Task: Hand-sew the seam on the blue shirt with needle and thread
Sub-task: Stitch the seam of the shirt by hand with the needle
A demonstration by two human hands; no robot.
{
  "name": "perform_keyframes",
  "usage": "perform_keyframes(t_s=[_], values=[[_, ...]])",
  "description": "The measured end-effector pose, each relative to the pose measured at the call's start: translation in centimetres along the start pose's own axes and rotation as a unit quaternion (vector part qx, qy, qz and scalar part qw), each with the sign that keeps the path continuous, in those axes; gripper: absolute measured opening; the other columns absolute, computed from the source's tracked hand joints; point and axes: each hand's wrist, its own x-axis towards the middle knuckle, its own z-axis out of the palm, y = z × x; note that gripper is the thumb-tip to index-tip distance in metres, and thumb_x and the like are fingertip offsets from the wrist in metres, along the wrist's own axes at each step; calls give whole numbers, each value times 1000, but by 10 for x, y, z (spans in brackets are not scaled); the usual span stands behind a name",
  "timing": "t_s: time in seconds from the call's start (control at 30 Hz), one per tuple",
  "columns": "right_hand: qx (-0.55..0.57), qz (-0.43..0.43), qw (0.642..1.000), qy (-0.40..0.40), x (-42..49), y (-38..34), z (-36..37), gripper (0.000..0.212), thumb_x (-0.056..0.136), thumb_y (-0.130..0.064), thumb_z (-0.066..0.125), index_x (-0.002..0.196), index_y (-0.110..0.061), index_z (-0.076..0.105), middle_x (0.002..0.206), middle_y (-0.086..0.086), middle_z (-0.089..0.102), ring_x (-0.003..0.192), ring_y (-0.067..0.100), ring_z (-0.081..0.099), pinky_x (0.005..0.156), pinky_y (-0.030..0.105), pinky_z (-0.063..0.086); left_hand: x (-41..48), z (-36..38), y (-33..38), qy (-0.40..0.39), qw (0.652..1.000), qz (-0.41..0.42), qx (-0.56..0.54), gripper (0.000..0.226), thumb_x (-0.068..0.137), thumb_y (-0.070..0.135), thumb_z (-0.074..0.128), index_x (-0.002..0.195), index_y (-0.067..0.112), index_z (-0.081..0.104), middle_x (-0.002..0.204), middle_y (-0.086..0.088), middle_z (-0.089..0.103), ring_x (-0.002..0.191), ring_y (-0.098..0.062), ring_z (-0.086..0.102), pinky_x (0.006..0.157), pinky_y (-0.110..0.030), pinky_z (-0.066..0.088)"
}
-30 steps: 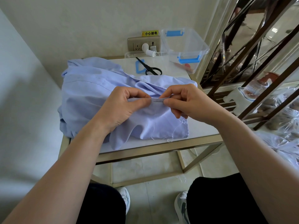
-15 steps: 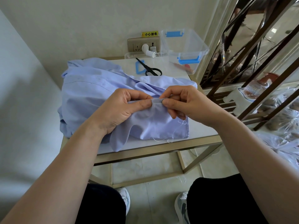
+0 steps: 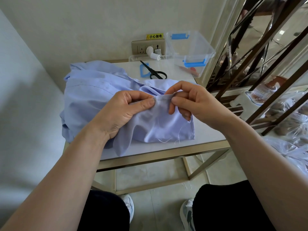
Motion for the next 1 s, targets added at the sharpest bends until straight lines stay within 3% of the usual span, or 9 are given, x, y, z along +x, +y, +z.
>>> perform_keyframes(t_s=[0.23, 0.4, 0.63, 0.73, 0.83, 1.0], values=[[0, -21, 999, -33, 0, -1, 11, 13, 100, 1, 46, 101, -11, 49, 74, 1, 71, 45, 11, 35, 46, 24, 34, 0, 5, -1, -8, 1000, 7, 20, 20, 85, 16, 67, 68, 23, 76, 70, 8, 68, 69, -2, 59, 67, -12, 47], [14, -14, 999, -30, 2, -2, 10, 11, 100, 0, 47, 99, -10, 47, 70, 2, 69, 44, 10, 30, 43, 18, 28, 0, 9, -1, 4, 1000, 9, 20, 19, 83, 19, 70, 68, 27, 77, 73, 9, 71, 72, -3, 61, 74, -16, 47], [1, -17, 1000, -11, 5, 0, 13, 10, 100, -3, 48, 100, -13, 47, 62, 4, 62, 45, 9, 29, 46, 15, 29, 2, 12, -3, 26, 999, 25, -2, 10, 83, 25, 71, 82, 19, 79, 84, -4, 73, 83, -10, 62, 86, -27, 46], [-22, 6, 1000, -21, 3, 1, 13, 16, 99, -7, 53, 114, -13, 48, 64, 3, 61, 49, 11, 33, 49, 16, 32, 5, 14, -7, 79, 996, 42, 29, 12, 88, 20, 70, 80, 16, 77, 79, -3, 71, 77, -10, 60, 79, -25, 46], [-50, 53, 997, 12, 2, 0, 7, 31, 96, -12, 59, 124, -19, 47, 66, -2, 60, 52, 8, 39, 51, 15, 35, 10, 10, -8, 150, 988, 31, -13, 12, 86, 20, 73, 76, 13, 75, 80, -9, 68, 76, -15, 60, 78, -29, 47], [-96, 149, 984, 32, -4, 5, -10, 22, 91, -15, 64, 110, -21, 53, 65, -5, 60, 53, 6, 45, 49, 16, 37, 18, 3, -11, 246, 969, 28, -14, 17, 86, 20, 72, 69, 18, 71, 71, 1, 65, 73, -11, 58, 72, -23, 46]])
